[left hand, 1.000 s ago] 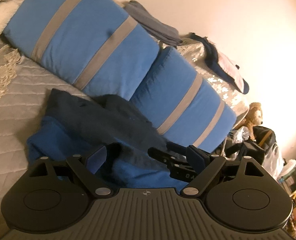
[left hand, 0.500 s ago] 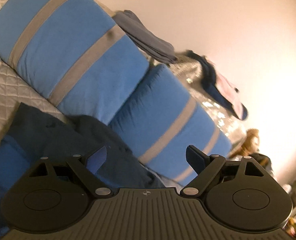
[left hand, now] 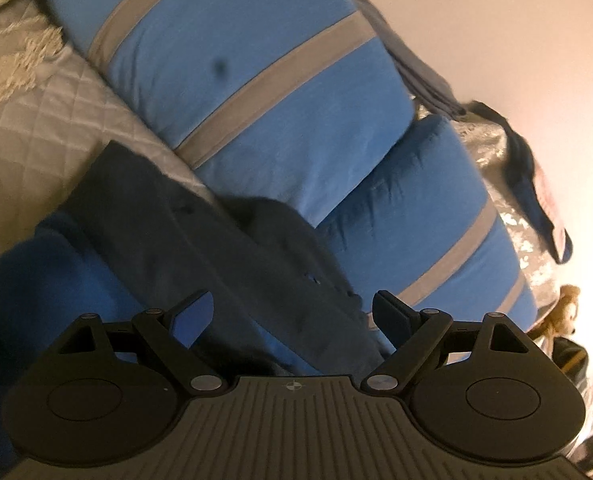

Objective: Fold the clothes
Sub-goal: 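Grasp the sleeve cuff with the right gripper while the left gripper approaches it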

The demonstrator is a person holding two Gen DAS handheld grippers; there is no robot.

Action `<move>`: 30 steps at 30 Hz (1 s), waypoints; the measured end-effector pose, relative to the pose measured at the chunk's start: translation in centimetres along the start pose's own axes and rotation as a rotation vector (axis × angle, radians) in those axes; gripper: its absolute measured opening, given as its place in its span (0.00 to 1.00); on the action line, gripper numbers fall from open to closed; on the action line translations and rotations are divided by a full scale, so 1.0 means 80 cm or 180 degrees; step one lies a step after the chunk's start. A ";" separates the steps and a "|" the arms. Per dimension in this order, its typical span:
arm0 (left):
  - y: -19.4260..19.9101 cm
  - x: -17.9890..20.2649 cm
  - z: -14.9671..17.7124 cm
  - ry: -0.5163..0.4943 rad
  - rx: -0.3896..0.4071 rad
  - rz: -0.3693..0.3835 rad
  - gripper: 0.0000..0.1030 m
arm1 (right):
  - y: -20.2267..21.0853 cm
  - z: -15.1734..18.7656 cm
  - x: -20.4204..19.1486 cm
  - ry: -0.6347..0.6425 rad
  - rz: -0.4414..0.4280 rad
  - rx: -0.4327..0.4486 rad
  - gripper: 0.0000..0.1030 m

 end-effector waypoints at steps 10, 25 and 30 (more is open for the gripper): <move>-0.014 -0.006 0.005 -0.0015 -0.0198 -0.0107 0.85 | 0.008 0.034 -0.059 0.1071 -0.0703 -0.0298 0.78; -0.017 0.016 0.017 -0.0255 -0.0355 -0.0087 0.85 | -0.005 0.094 -0.121 0.2093 -0.0876 -0.0612 0.42; -0.023 0.014 0.021 -0.0242 -0.0486 -0.0043 0.85 | -0.002 0.117 -0.138 0.2587 -0.0686 -0.0543 0.15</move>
Point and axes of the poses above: each gripper's, at about its wrist camera, not at the fingertips, and y roughly against the way its jaws point, x to its right, z to its underside, the point moved 3 cm from there along -y, roughly the way its jaws point, and after that the axes turned 7 degrees about -y, right-handed, at the moved point
